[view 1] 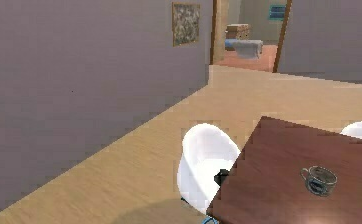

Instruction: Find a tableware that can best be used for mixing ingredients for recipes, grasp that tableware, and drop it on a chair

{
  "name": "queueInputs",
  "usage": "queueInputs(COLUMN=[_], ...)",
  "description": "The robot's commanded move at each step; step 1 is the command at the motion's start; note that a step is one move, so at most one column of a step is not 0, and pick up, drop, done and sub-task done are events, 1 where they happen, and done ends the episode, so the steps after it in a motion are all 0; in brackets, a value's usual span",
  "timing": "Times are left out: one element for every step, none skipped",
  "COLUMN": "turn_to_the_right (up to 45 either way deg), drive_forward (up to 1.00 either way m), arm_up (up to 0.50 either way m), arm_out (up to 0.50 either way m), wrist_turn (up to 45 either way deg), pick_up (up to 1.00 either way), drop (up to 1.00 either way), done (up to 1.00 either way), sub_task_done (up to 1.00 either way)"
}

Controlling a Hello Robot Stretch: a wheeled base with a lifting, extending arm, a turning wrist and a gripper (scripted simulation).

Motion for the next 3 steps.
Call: queueInputs(turn_to_the_right=[0.0,0.0,0.0], drive_forward=[0.0,0.0,0.0], arm_up=[0.0,0.0,0.0], arm_out=[0.0,-0.1,0.0], wrist_turn=[0.0,0.0,0.0], pick_up=[0.0,0.0,0.0], drop=[1.0,0.0,0.0], done=[0.0,0.0,1.0], sub_task_done=[0.0,0.0,0.0])
